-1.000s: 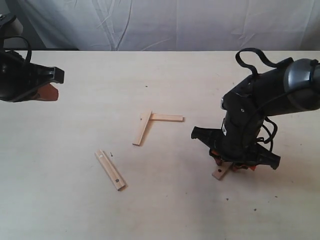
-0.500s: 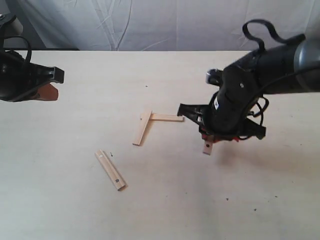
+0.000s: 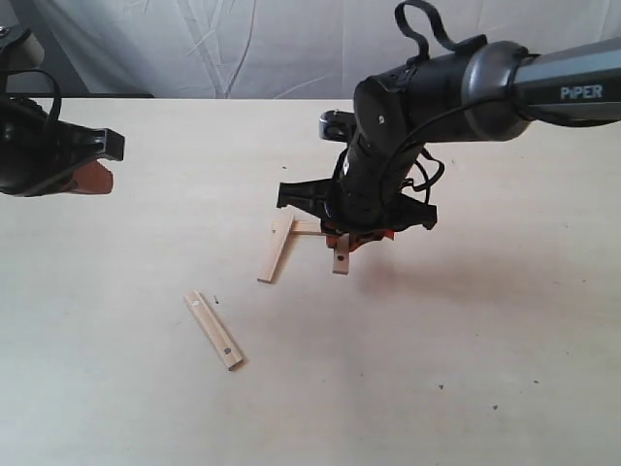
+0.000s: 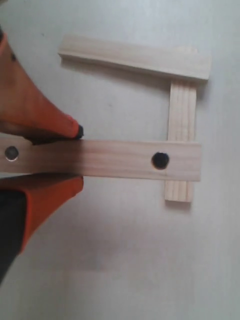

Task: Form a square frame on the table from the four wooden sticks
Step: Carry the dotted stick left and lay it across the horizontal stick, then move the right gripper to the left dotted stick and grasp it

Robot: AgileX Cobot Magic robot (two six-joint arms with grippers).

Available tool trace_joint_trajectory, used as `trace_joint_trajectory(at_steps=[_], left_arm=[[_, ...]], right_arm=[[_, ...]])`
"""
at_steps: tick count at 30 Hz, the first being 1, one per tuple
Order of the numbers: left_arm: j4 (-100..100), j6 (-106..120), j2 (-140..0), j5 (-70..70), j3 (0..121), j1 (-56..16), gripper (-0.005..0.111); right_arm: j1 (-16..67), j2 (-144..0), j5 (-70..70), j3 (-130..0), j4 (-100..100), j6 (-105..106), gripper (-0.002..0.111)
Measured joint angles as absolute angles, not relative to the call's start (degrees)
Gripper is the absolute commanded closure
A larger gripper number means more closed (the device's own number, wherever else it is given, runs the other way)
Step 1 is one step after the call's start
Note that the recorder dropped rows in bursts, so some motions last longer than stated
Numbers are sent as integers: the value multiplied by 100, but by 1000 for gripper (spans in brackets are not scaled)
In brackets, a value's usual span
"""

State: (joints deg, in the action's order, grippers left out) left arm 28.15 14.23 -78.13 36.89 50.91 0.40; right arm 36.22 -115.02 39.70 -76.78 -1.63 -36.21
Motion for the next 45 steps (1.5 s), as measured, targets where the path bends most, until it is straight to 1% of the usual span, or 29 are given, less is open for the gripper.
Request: trace_joint_trajectory(at_steps=[12,14,20,23,28,34,38,42,45], left_arm=[[2815,1423,-7813,3612,5091,40,107],[2815,1423,-7813,3612,5091,40,107],[2815,1423,-7813,3612,5091,40,107],[2815,1423,-7813,3612,5091,40,107],[2815,1423,-7813,3590,5091,40,107],[2592,1423,-7813,3490,5091,40,107],[2102,1300,-7813,3251,5091,40,107],[1425,630,-7813,3209,5091,62,107],[1026,198,-7813,3177,5091,257,107]], right_arm=[[3655,-11985,3734,-7757,-184,-3834,107],[3655,-11992,3720,-7757,-90,-4013,103],[3655,-12044,3680,-7770,52,-4231,73],[3655,-12067,3666,-7770,52,-4253,65],[3655,-12009,3606,-7770,-59,-4303,64],[3783,-11462,3657,-7772,-59,-3892,64],[4186,-11208,3657,-7793,-215,-3209,64],[4738,-11296,3697,-7807,-464,-2578,64],[5044,-11504,3817,-7966,-564,-2263,64]])
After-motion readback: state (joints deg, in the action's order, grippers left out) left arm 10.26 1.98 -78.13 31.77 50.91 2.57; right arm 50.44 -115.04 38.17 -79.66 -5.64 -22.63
